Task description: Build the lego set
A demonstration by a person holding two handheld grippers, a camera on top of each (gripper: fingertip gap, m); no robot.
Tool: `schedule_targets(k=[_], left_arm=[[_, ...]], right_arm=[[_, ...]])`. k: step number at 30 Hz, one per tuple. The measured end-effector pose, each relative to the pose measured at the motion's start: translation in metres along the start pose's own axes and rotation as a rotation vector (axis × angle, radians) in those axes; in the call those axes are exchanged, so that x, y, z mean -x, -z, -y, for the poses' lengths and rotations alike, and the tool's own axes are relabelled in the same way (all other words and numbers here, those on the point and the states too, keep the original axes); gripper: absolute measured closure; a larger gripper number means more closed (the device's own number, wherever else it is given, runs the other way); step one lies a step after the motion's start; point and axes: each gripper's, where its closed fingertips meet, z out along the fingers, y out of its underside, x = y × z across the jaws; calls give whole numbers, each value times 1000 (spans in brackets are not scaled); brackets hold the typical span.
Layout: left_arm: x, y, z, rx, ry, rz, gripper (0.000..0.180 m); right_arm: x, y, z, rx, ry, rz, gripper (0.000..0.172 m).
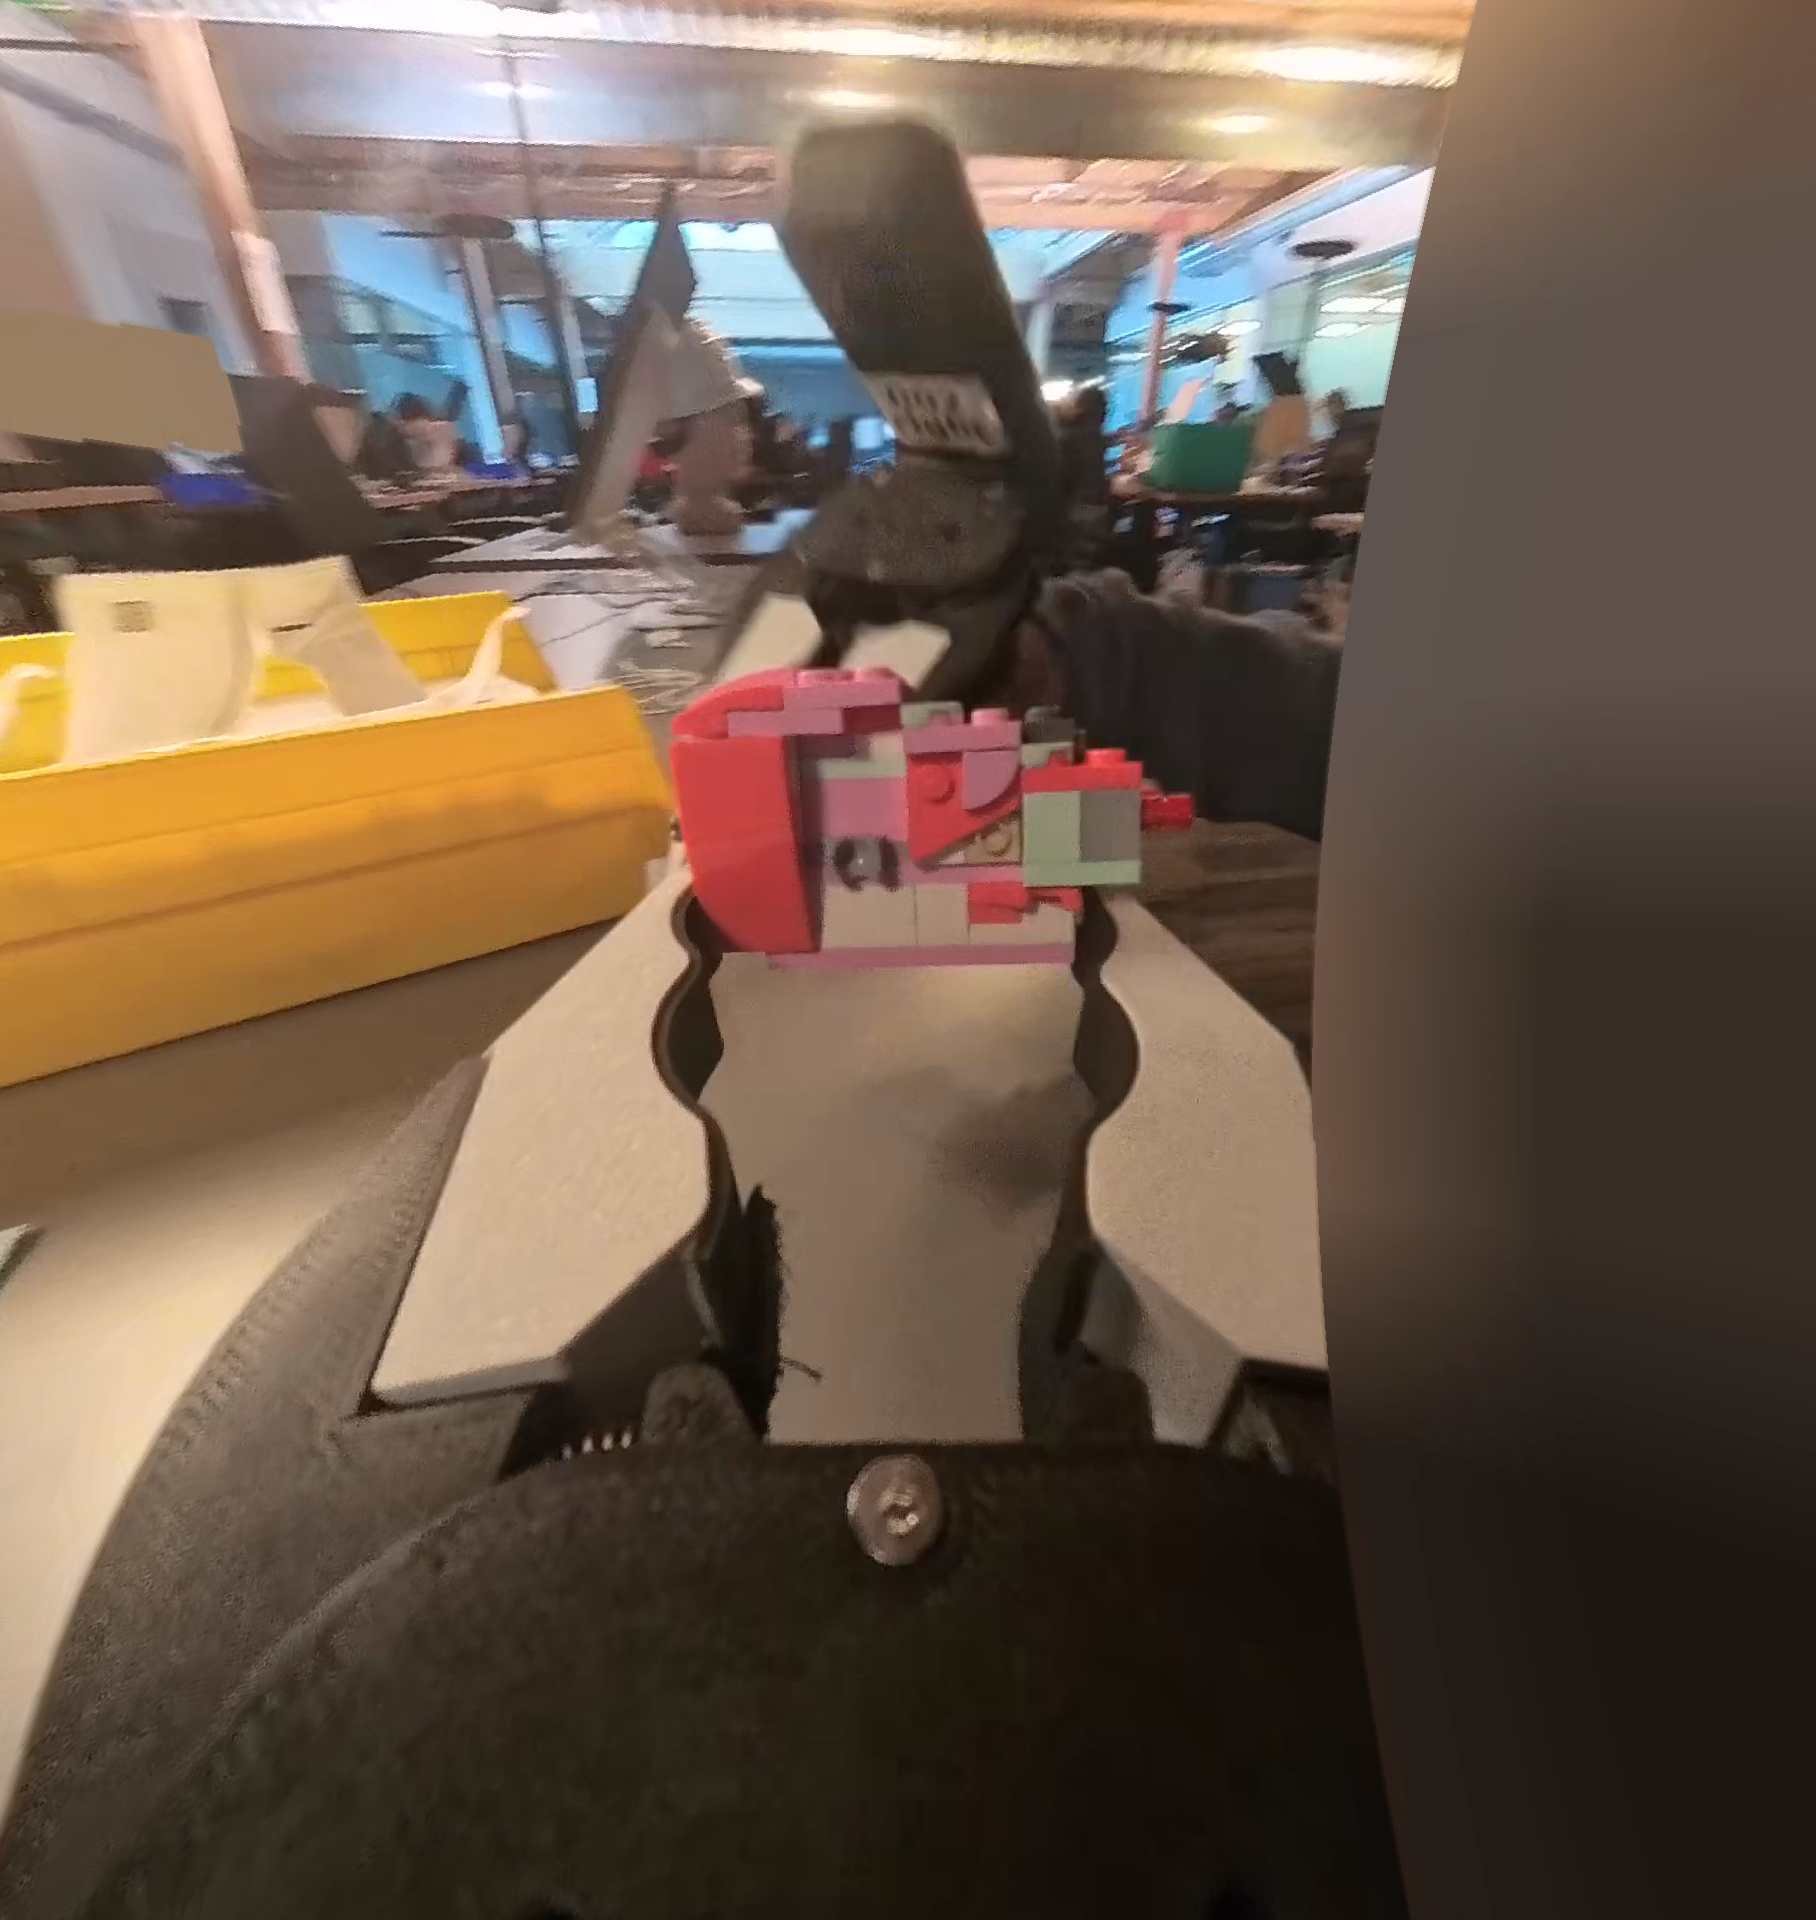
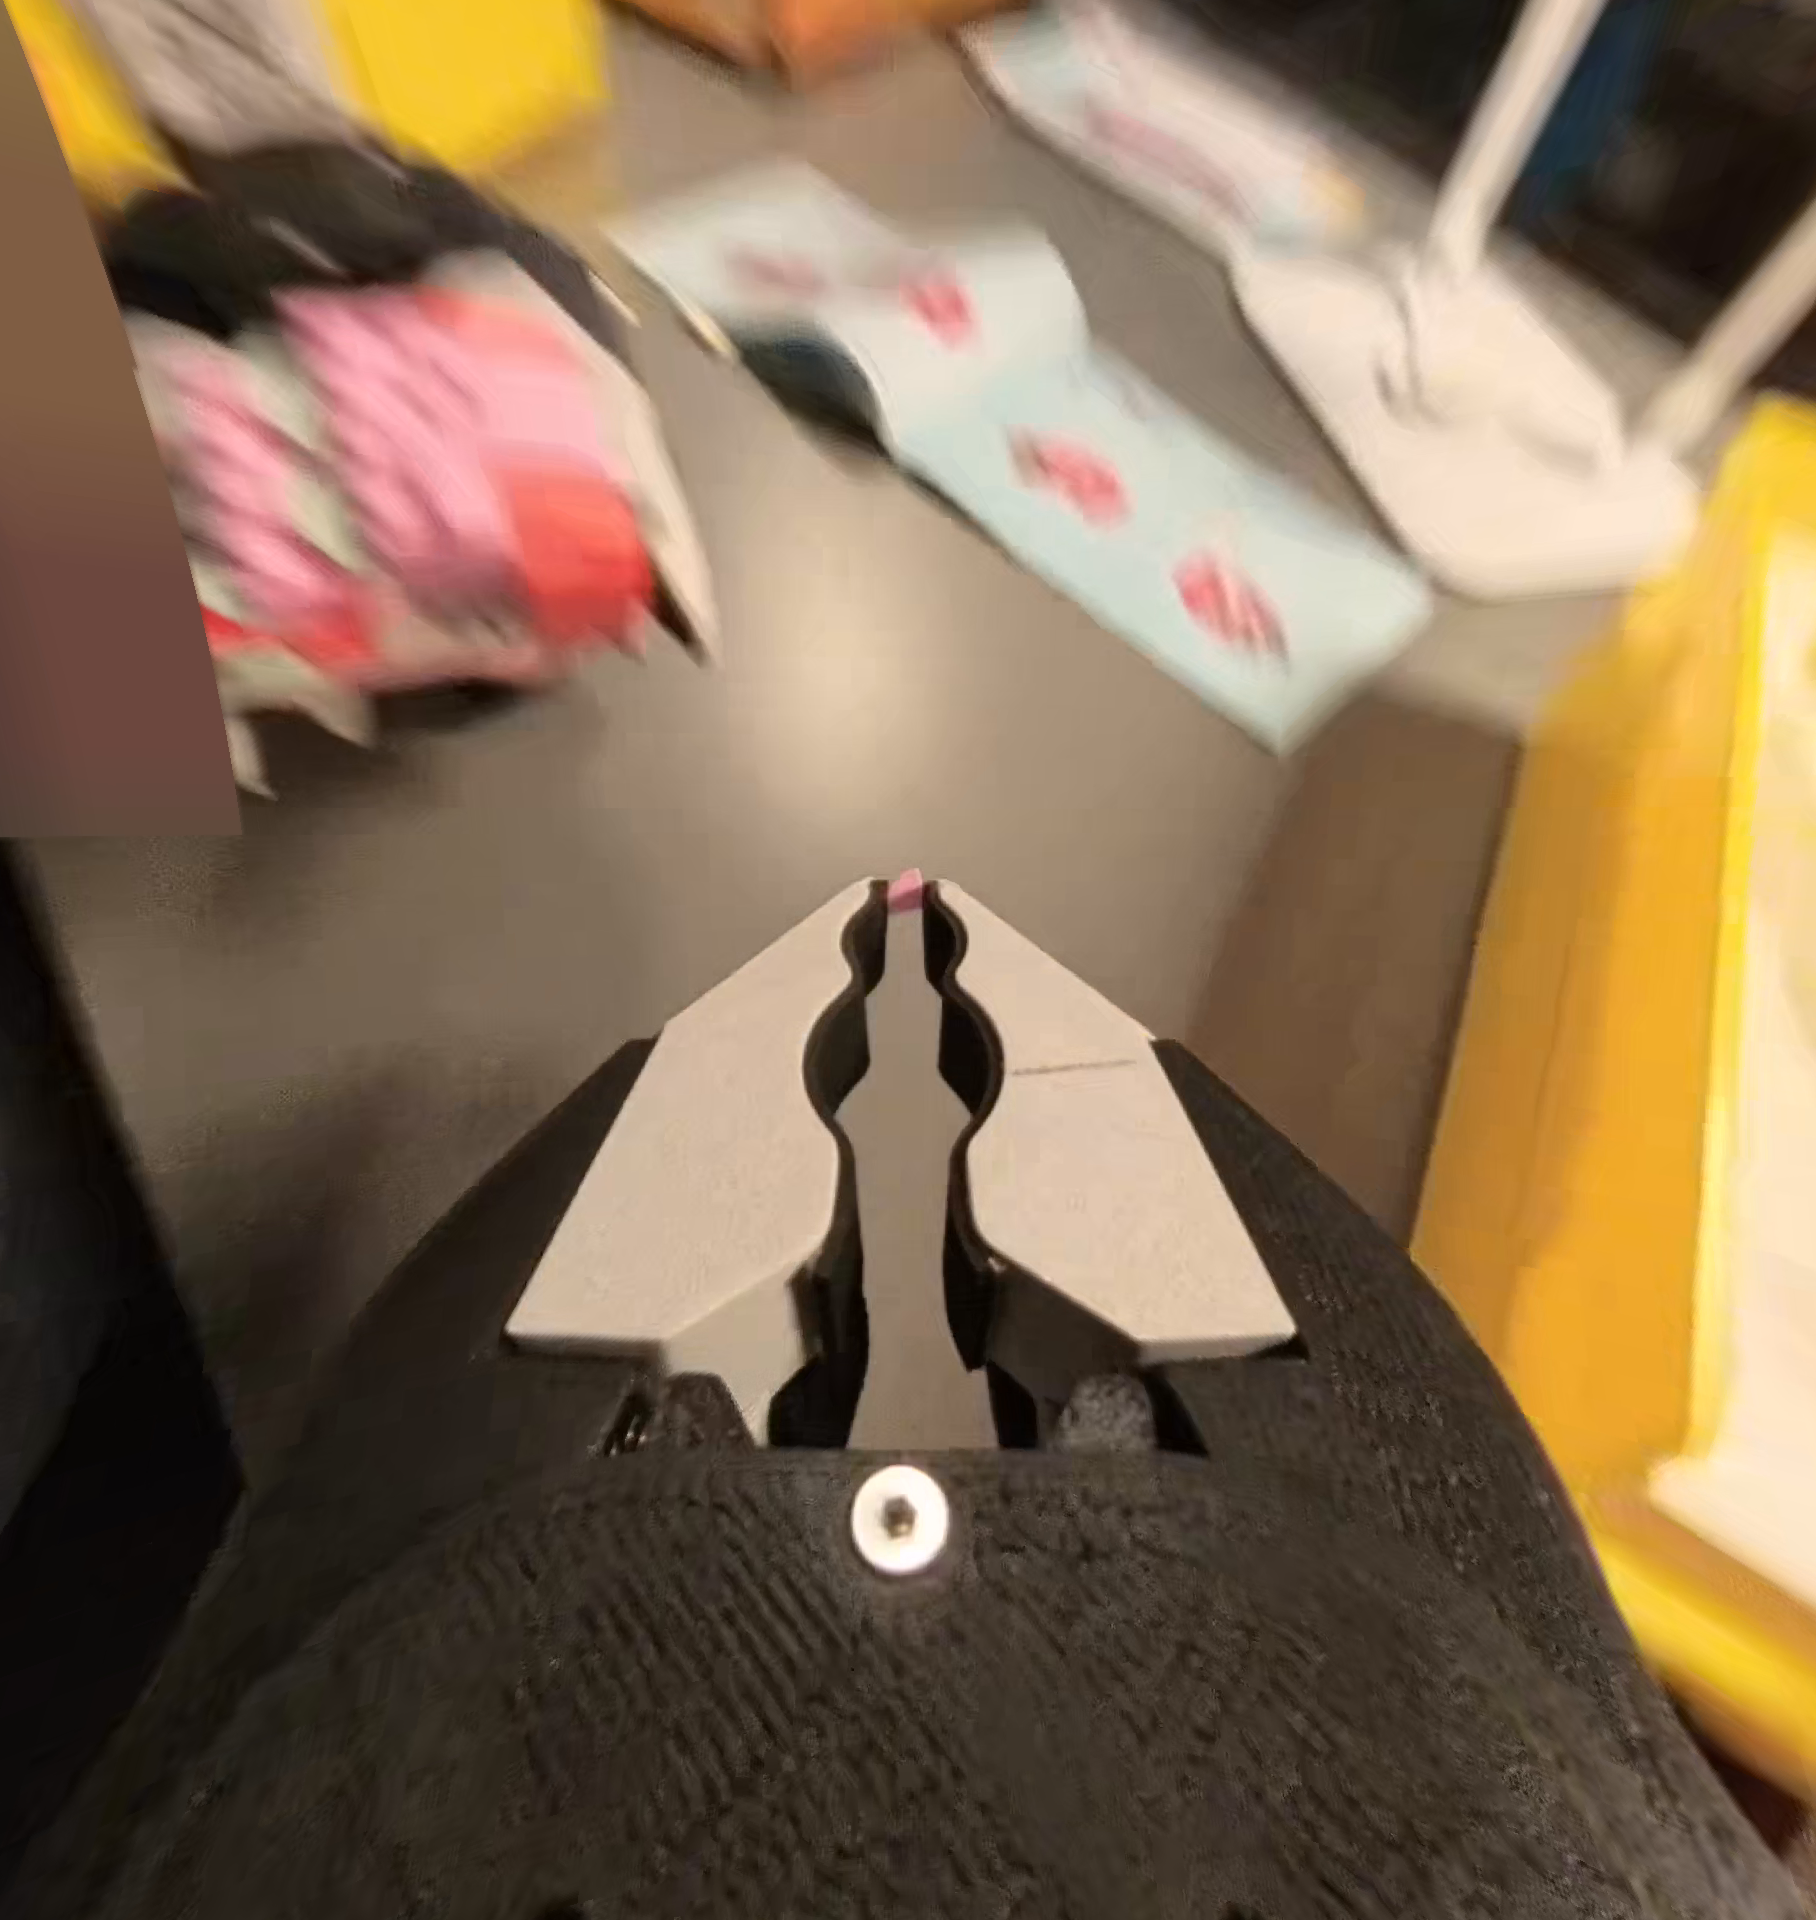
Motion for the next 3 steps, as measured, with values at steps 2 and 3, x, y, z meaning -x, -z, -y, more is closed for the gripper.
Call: schedule_targets(k=[2,3], left_arm=[[-14,1,5,-33,49,-111,112],[-20,3,9,-52,73,-164,112]], right_arm=[[24,14,44,-136,129,146,167],[34,21,60,-174,182,214,167]])
